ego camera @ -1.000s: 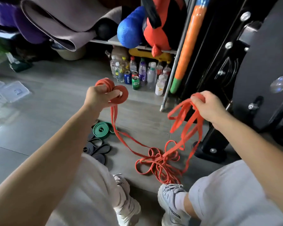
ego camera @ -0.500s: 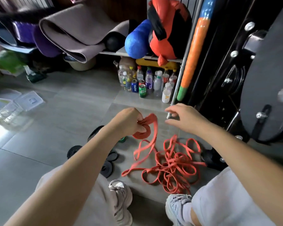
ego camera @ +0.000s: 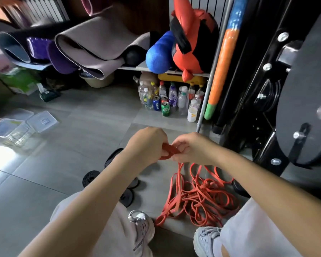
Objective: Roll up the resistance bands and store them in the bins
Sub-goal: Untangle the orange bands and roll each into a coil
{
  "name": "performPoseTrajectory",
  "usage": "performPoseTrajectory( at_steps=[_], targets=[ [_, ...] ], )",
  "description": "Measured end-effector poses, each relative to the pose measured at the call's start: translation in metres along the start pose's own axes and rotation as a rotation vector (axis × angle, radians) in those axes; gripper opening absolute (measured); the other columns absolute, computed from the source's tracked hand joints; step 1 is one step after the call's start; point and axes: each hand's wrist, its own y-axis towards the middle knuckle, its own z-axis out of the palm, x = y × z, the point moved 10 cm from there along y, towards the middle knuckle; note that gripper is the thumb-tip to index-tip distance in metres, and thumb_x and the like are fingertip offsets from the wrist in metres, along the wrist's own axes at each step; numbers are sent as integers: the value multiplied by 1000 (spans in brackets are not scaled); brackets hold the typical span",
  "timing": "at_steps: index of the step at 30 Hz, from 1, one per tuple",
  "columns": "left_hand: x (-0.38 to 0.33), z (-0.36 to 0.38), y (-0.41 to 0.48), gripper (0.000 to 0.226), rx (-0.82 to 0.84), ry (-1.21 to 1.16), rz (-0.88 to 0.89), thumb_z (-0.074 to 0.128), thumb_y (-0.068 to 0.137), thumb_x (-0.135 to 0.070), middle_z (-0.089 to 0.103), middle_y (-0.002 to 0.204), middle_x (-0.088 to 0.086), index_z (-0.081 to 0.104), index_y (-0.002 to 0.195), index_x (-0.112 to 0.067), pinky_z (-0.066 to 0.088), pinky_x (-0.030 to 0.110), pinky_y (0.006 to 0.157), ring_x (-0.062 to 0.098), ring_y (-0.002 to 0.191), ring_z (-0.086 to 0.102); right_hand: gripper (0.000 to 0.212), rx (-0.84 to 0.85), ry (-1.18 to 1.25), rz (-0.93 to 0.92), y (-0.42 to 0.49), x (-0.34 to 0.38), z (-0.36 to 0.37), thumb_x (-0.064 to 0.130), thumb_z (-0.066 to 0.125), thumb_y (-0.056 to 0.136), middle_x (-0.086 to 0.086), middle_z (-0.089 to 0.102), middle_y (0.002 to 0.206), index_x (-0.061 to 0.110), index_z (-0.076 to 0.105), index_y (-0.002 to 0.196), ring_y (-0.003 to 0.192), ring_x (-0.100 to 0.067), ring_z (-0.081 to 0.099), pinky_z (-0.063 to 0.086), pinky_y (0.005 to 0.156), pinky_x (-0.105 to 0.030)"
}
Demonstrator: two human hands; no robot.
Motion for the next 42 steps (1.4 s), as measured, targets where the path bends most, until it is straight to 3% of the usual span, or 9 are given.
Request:
performPoseTrajectory(
  at_steps=[5,8,14,17,21,25,30,38,42],
  targets=[
    [-2,5,-7,22,-3,-119,1,64,79,-32,67,86,5,72,92,-17,44,27,64,25,81,62,14,-56,-48,-24,-12,4,-20,23,72,78,10,71,86,30,74,89,84,-5,66,53,83,-28],
    [-9,6,-8,23,-9,-179,19,67,79,-29,68,89,5,72,97,-16,44,27,67,24,84,61,11,-39,-83,-58,-14,-1,-22,22,69,82,4,71,93,24,75,91,87,-10,66,52,86,-34],
    [-7,-5,-6,20,-123,-282,27,71,78,-37,68,84,-6,73,93,-24,41,25,62,14,76,57,25,-50,-14,-47,-20,-8,-19,29,76,76,13,67,83,27,70,100,81,-5,64,52,81,-28],
    [-7,-8,-7,19,-127,-334,33,72,77,-34,69,85,-7,74,94,-25,44,25,65,12,77,58,20,-101,-31,-100,-21,-4,-23,24,78,75,16,66,81,26,74,94,79,-1,62,49,78,-23],
    [6,-16,-7,20,-167,-593,-29,77,74,-25,67,74,-8,74,93,-22,47,20,59,8,65,59,19,-166,224,-79,-22,0,-39,7,76,76,8,73,82,18,74,91,75,3,66,52,79,-17],
    [9,-20,-6,18,-214,-722,-68,79,73,-23,71,79,-4,74,91,-24,50,23,64,14,73,65,11,-230,224,-103,-25,7,-58,16,75,77,16,69,67,24,72,83,67,0,65,55,75,-26],
    [13,-19,-8,15,-231,-777,-71,80,71,-22,72,77,-5,74,84,-29,53,28,67,17,73,66,19,-270,-16,-122,-30,16,-59,30,73,79,1,67,82,22,76,96,80,-18,65,52,79,-43],
    [23,-18,-14,16,-189,-950,-65,82,69,-17,73,77,3,72,78,-26,55,35,71,27,77,68,15,-368,125,-105,-31,15,-53,18,70,83,15,63,85,20,73,98,87,-11,63,50,87,-33],
    [26,-14,-17,16,-191,-1065,-69,81,69,-11,71,68,-3,72,74,-24,55,26,67,17,67,66,15,-295,213,-83,-26,12,-41,20,73,79,12,66,85,29,72,91,87,-10,64,50,88,-33]
  ],
)
